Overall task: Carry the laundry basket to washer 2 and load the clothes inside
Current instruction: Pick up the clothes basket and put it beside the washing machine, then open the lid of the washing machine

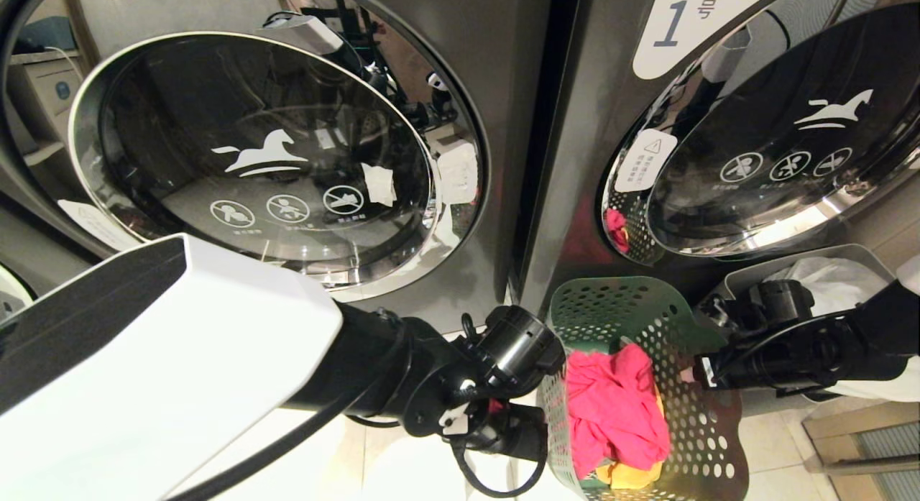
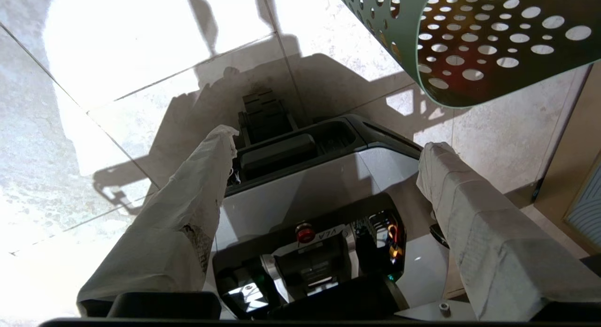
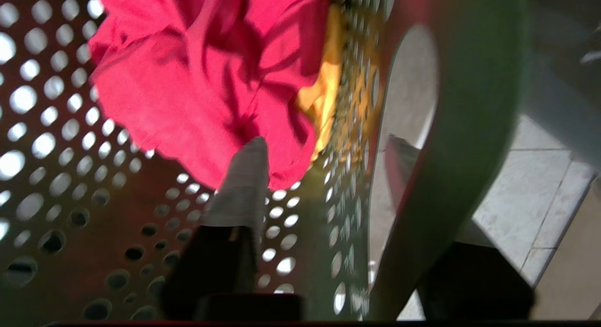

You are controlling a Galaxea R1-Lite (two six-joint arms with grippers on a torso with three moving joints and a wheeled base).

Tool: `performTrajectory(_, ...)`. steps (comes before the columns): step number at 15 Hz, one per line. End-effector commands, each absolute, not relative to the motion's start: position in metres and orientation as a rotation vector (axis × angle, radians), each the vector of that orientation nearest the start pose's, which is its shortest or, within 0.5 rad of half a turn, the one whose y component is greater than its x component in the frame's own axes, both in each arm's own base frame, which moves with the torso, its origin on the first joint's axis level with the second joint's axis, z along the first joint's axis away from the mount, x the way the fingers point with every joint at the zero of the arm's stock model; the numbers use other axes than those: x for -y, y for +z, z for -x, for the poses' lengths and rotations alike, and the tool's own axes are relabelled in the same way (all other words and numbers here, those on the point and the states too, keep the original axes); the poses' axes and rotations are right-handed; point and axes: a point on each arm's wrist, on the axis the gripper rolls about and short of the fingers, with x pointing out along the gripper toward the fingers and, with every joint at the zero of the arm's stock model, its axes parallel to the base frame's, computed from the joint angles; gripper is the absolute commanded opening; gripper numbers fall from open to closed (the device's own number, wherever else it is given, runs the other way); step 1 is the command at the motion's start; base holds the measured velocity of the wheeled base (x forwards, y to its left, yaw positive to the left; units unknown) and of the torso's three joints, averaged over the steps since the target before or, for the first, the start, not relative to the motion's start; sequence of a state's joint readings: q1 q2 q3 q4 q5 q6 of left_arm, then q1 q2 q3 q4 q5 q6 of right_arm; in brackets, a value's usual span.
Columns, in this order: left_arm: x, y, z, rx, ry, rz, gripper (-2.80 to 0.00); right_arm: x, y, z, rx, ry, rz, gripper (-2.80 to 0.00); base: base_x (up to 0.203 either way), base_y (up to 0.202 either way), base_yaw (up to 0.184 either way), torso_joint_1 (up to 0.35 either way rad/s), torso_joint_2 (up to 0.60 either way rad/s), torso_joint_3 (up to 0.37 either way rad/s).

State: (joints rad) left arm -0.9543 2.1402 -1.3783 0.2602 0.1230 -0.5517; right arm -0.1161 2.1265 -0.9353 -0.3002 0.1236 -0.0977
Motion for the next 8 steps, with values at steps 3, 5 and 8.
performTrajectory(3,0.299,0.119,-0.216,-1.041,-0.478,-0.035,0.00,0.029,0.074,-0.321,-0.833,0.072,-0.013,0.00,0.000,0.000,0.000,0.000,0.00,0.000)
performTrajectory(5,0.281,0.135,-0.204,-1.022,-0.479,-0.020,-2.80,0.021,0.102,-0.295,-0.766,0.085,-0.011,-2.80,0.000,0.000,0.000,0.000,0.00,0.000)
performTrajectory(8,0.248,0.162,-0.184,-0.967,-0.452,0.027,-2.80,0.010,0.141,-0.251,-0.660,0.099,-0.015,-2.80,0.000,0.000,0.000,0.000,0.00,0.000)
